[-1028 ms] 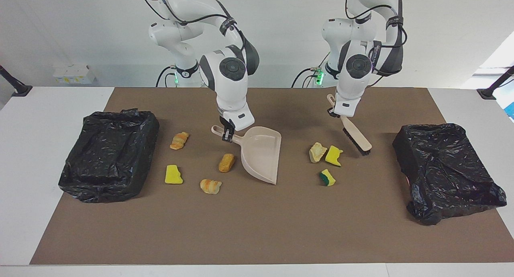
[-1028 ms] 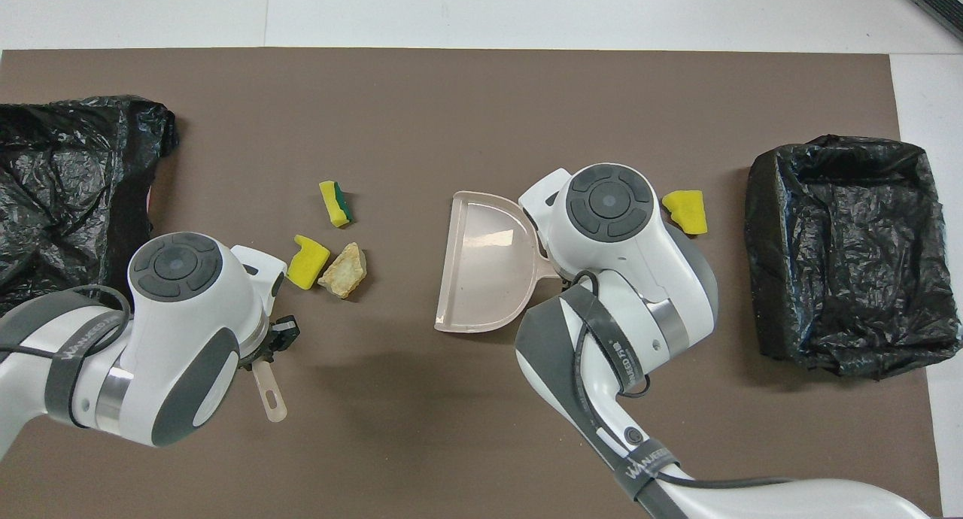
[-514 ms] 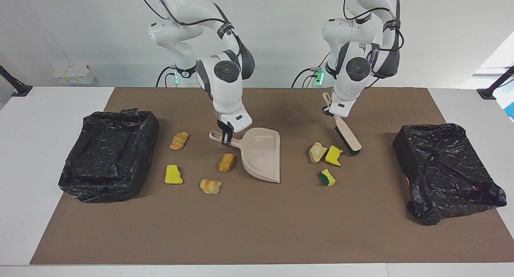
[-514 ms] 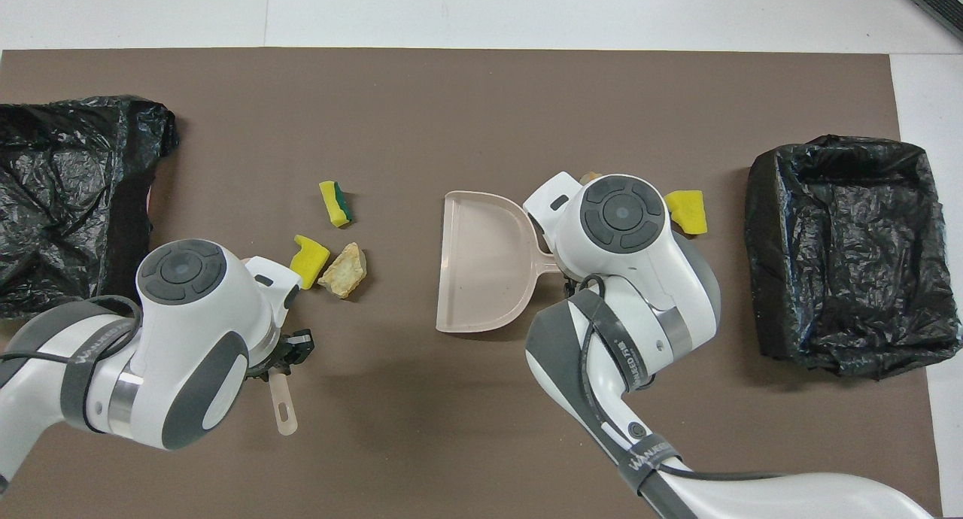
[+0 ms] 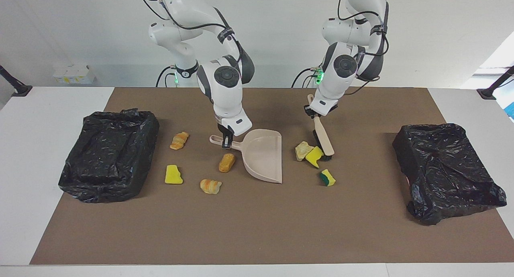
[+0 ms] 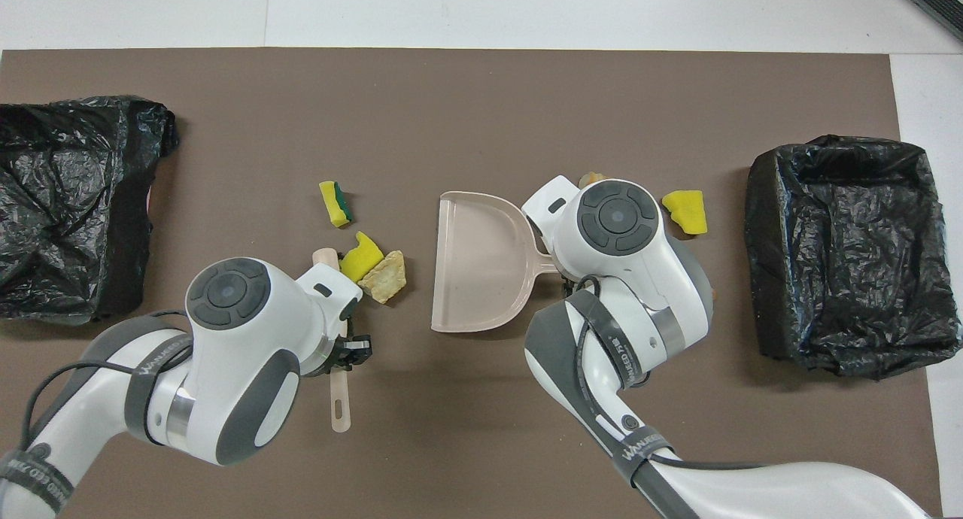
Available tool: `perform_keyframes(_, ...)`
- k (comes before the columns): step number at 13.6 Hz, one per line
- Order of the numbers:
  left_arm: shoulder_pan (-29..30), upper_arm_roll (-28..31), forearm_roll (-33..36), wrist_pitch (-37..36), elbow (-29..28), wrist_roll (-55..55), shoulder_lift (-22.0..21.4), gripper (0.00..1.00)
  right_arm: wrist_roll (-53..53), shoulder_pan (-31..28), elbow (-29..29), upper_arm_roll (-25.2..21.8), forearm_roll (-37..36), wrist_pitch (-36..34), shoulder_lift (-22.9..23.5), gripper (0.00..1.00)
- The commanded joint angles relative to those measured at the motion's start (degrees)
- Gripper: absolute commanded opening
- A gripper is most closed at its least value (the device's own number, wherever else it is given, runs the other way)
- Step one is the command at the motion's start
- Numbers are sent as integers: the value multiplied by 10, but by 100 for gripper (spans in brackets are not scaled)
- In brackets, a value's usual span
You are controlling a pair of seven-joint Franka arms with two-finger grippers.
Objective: Sweep and dump trash in bin
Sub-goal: 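Sweep the sponge and bread pieces into the dustpan with the left gripper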
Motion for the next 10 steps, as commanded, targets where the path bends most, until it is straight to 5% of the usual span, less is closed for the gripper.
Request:
perform_keyframes(1,-50,7,-24,39,0,34,-1,0,-7,-2,-7,6,12,20,4,0)
perform_keyframes(5,-108,6,-52,52,49,40,21,0,-6,-2,-8,6,12,19,4,0)
perform_keyframes(10,-81,11,-50,10,118,39,44,0,-6,-2,-7,5,12,19,4,0)
